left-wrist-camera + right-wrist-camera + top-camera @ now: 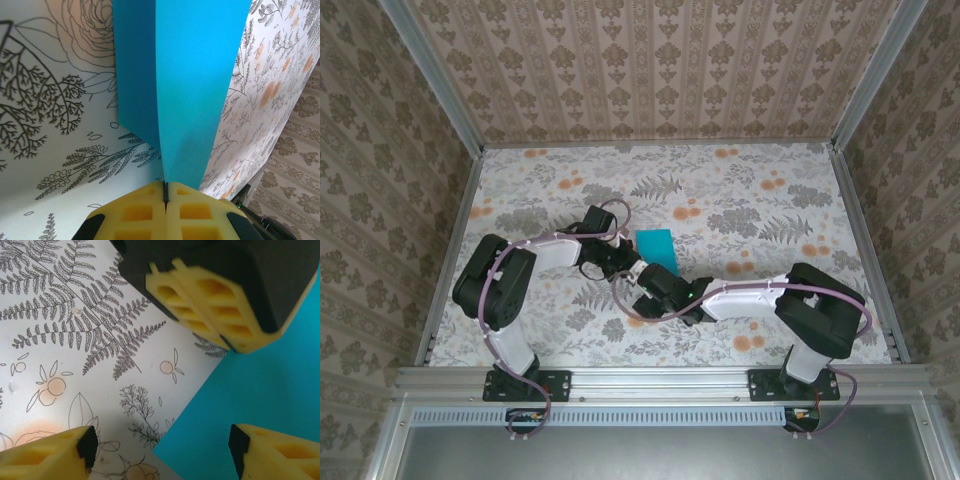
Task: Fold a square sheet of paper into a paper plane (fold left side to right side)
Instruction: Third fold the triangle at the center of the table.
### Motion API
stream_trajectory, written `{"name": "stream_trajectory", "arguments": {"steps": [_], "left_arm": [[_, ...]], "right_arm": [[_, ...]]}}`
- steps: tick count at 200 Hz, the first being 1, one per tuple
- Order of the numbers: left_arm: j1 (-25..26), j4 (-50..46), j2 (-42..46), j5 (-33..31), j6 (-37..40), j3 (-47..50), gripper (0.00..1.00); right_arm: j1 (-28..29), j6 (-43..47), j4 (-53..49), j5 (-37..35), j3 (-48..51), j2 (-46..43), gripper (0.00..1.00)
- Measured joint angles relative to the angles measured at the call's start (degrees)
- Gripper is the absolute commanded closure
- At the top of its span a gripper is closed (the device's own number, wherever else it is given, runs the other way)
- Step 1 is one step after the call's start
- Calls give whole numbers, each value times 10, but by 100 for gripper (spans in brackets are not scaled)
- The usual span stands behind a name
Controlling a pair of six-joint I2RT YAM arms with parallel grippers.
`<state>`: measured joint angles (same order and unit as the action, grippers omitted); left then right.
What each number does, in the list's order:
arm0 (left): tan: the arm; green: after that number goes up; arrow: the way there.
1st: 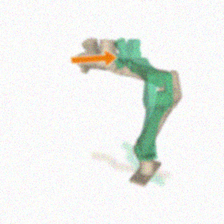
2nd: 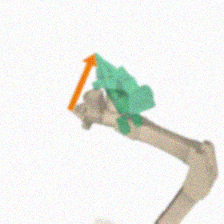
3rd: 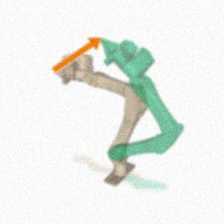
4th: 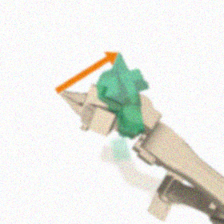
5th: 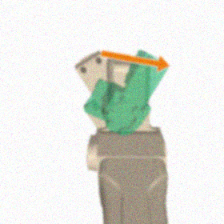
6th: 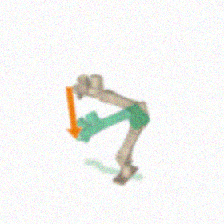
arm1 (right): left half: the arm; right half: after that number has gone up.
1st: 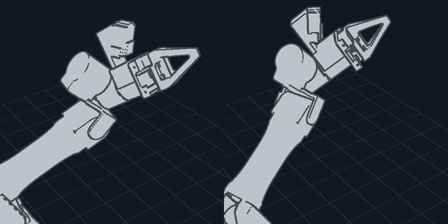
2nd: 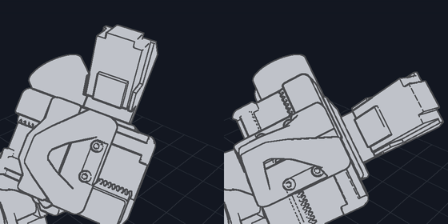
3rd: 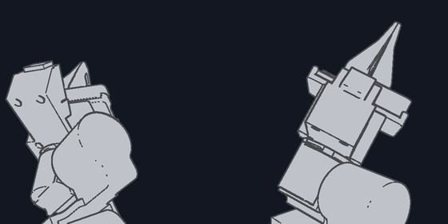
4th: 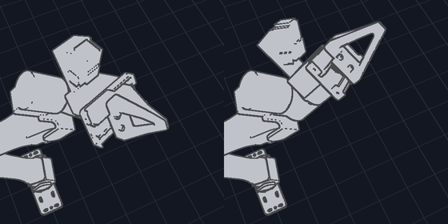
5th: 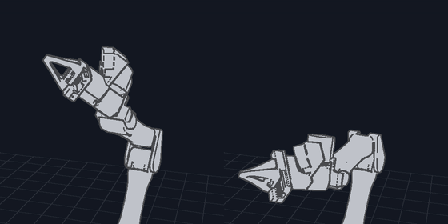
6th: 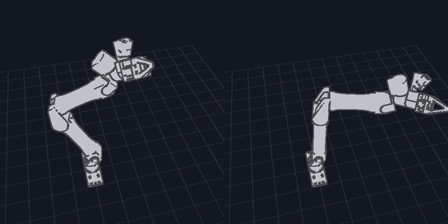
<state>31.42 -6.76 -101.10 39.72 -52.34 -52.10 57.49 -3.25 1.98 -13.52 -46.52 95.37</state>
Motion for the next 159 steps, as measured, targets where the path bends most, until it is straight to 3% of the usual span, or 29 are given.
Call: {"name": "stream_trajectory", "arguments": {"steps": [66, 77, 90, 115, 141, 159], "left_arm": [[-1, 0, 0, 6, 0, 0, 100], [-2, -1, 0, 7, 1, 0, 94], [-4, -5, 0, 8, 7, 0, 82], [-15, -31, 0, 7, 35, -4, 70], [-37, -79, 9, 2, 71, -21, 68], [-55, -109, 19, -1, 99, -42, 75]], "right_arm": [[-3, 6, 4, -4, -7, 4, 91], [-5, 3, 4, 3, -7, 4, 100], [-10, 1, 3, 16, -7, 3, 100], [-23, 0, -10, 49, -7, -5, 100], [-39, -10, -25, 94, -7, -11, 100], [-54, -22, -31, 127, -7, -12, 100]]}}
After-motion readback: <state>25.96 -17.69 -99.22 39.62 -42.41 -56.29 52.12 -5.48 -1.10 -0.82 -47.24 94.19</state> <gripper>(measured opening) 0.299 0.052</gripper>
